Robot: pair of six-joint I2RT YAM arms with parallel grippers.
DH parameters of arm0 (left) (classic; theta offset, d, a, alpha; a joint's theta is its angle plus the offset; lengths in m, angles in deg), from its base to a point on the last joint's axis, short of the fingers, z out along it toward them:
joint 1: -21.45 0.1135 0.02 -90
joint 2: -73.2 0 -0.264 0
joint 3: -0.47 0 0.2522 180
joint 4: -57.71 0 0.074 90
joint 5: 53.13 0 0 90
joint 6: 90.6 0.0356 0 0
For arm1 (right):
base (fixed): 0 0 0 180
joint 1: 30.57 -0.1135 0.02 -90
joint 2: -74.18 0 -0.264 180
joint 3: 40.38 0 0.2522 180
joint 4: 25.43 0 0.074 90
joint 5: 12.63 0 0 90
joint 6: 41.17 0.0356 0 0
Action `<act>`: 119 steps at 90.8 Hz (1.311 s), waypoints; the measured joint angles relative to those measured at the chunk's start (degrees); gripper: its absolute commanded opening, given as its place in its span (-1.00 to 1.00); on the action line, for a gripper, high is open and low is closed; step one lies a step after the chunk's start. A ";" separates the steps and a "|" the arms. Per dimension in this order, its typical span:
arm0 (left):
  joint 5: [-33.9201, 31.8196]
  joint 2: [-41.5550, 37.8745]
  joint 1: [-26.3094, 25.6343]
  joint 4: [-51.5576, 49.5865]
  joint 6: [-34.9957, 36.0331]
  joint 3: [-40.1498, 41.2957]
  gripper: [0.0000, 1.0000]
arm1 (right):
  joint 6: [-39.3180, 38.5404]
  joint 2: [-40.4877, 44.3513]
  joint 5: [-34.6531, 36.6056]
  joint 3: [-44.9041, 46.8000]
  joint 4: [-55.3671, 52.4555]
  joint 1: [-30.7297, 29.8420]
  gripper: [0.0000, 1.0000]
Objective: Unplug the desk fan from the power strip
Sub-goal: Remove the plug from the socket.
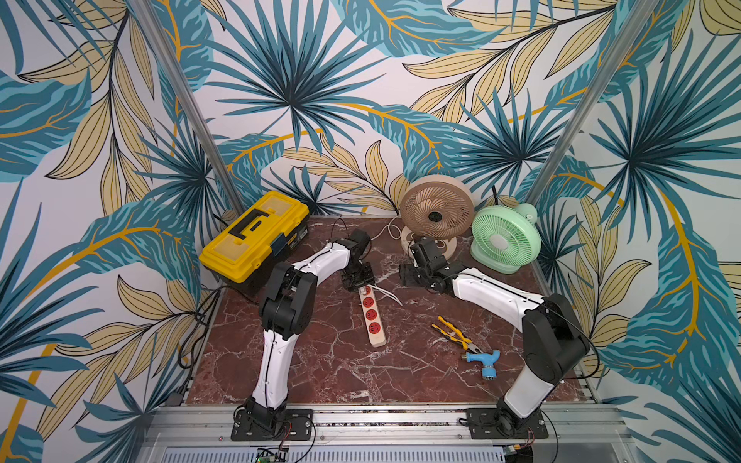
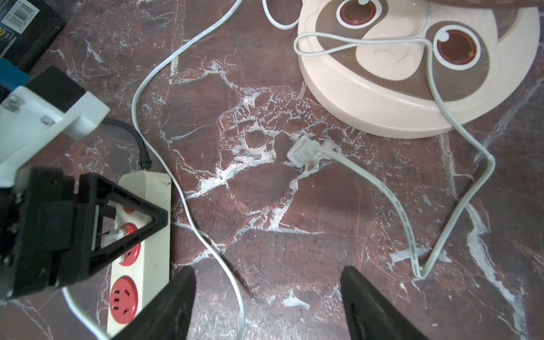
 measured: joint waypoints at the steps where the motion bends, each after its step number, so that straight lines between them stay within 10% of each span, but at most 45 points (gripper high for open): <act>1: 0.09 0.00 0.02 0.00 0.02 0.00 0.08 | 0.00 0.26 0.00 0.24 0.11 -0.04 0.61; 35: 4.04 -0.50 0.92 3.69 1.57 0.61 0.99 | 0.00 2.64 -0.22 2.29 0.85 -0.74 0.60; 72: 6.49 -2.12 3.43 5.64 3.28 3.26 0.97 | -0.09 2.73 -0.37 1.57 0.74 -4.00 0.57; 119: 6.01 4.83 4.76 -2.82 5.16 -7.96 0.46 | -0.07 2.54 0.48 -0.79 0.39 -11.23 0.55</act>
